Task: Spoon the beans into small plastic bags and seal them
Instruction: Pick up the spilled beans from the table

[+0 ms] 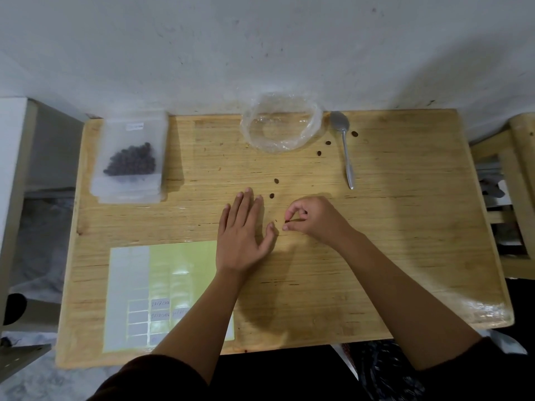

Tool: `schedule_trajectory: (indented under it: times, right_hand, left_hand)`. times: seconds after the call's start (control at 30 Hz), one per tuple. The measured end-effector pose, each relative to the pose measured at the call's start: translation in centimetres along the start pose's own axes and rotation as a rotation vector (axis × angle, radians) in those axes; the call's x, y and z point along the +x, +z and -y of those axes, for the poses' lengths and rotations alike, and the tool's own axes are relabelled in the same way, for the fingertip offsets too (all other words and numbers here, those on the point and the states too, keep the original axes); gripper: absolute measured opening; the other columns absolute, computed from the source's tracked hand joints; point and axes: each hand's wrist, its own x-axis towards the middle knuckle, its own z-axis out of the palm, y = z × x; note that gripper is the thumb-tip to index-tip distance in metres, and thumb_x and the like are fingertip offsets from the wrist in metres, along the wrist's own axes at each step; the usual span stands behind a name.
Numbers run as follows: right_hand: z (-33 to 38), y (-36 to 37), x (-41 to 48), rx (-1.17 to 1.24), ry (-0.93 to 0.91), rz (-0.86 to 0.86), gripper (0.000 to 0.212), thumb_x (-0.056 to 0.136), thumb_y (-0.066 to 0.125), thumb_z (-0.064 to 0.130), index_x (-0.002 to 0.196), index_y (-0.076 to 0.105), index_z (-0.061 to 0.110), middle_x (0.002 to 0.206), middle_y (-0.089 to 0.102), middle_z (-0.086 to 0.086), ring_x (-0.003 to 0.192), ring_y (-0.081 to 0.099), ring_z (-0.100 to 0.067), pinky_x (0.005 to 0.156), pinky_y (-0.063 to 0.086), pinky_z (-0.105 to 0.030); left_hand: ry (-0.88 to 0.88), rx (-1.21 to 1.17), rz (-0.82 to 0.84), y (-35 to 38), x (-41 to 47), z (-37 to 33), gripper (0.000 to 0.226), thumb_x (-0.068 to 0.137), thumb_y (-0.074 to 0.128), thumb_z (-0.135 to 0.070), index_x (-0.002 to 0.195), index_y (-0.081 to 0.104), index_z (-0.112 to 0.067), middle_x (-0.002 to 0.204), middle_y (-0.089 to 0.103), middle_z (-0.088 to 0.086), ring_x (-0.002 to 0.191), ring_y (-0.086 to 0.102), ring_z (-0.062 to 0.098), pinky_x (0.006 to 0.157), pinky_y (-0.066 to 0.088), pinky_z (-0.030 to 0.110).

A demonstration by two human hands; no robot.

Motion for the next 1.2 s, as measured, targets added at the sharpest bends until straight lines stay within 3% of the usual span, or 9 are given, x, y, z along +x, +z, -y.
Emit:
schedule_trajectory:
  times: [0.1,0.27,0.47,0.6,0.67,0.77,0.93,1.03,1.2]
  right_hand:
    - [0.3,-0.1,-0.4,-0.015,0.013,0.041,0.012,0.080,0.072,0.026,0.083,0.064,0.018,0.054,0.039,0.014,0.048,0.034,-0.001,0.055,0.033,-0.019]
    - [0.0,-0.5,-1.1,0.326,0.150,0.054,0.008,0.087,0.063,0.029,0.083,0.062,0.022,0.060,0.043,0.007,0.053,0.038,-0.006,0.055,0.035,-0.018]
    - [-0.4,-0.6,-1.8,1.168,0.289,0.213,0.027,0.093,0.042,0.015,0.066,0.040,0.019,0.058,0.032,0.006,0.048,0.026,-0.006,0.041,0.025,-0.017]
    - [-0.2,-0.3,-1.6,1.394,0.189,0.262,0.019,0.080,0.039,0.019,0.062,0.044,0.018,0.052,0.034,0.007,0.042,0.025,-0.005,0.036,0.022,-0.017]
    - [0.1,-0.4,-1.2,1.353,0.205,0.211,0.026,0.082,0.040,0.022,0.056,0.042,0.018,0.049,0.033,0.007,0.040,0.023,-0.005,0.034,0.021,-0.016]
    - [0.4,-0.6,-0.5,1.047,0.263,0.066,0.037,0.093,0.050,0.032,0.060,0.046,0.018,0.049,0.034,0.006,0.039,0.024,-0.006,0.037,0.023,-0.018]
    - [1.5,-0.7,1.3,0.510,0.086,-0.197,0.016,0.075,0.077,0.023,0.080,0.069,0.009,0.048,0.043,0.014,0.042,0.038,0.000,0.047,0.034,-0.009]
    - [1.8,-0.4,2.5,0.384,0.044,-0.207,0.019,0.069,0.082,0.020,0.083,0.071,0.013,0.043,0.036,0.015,0.042,0.030,-0.002,0.050,0.034,-0.012]
    - [2.0,0.4,3.5,0.186,-0.009,-0.186,0.022,0.070,0.081,0.019,0.091,0.073,0.018,0.045,0.042,0.014,0.040,0.035,-0.003,0.051,0.032,-0.015]
  left_hand:
    - [-0.001,0.001,0.004,0.0,0.0,-0.1,0.063,0.087,0.037,-0.049,0.141,0.043,-0.017,0.153,0.032,0.005,0.142,0.025,0.020,0.116,0.016,0.041]
    - [-0.014,-0.021,0.003,-0.1,-0.1,-0.2,0.062,0.087,0.039,-0.047,0.142,0.040,-0.019,0.155,0.028,0.003,0.144,0.020,0.017,0.117,0.010,0.036]
    - [-0.024,-0.030,0.004,-0.2,-0.1,-0.3,0.062,0.088,0.039,-0.047,0.143,0.038,-0.020,0.156,0.025,0.001,0.145,0.016,0.014,0.119,0.009,0.036]
    - [-0.021,-0.025,-0.001,-0.1,-0.2,-0.4,0.062,0.088,0.039,-0.047,0.144,0.038,-0.019,0.155,0.026,0.002,0.144,0.018,0.016,0.118,0.010,0.037]
    - [-0.025,-0.028,-0.004,-0.1,-0.2,-0.4,0.062,0.088,0.039,-0.047,0.143,0.039,-0.019,0.155,0.027,0.002,0.144,0.019,0.016,0.118,0.012,0.037]
    - [-0.020,-0.022,0.000,-0.2,-0.1,-0.3,0.062,0.088,0.038,-0.047,0.142,0.040,-0.018,0.155,0.028,0.002,0.144,0.020,0.017,0.118,0.013,0.039]
    - [-0.027,0.019,0.013,-0.1,-0.1,-0.4,0.065,0.087,0.035,-0.049,0.143,0.037,-0.016,0.155,0.025,0.006,0.144,0.021,0.020,0.117,0.014,0.040]
    - [-0.063,0.065,0.017,0.1,0.0,-0.5,0.075,0.087,0.036,-0.054,0.147,0.028,-0.010,0.157,0.018,0.011,0.145,0.016,0.023,0.117,0.012,0.038]
    - [-0.072,0.146,0.072,0.2,0.0,-0.4,0.084,0.087,0.029,-0.064,0.150,0.013,-0.009,0.158,0.007,0.011,0.147,0.002,0.021,0.119,0.000,0.036]
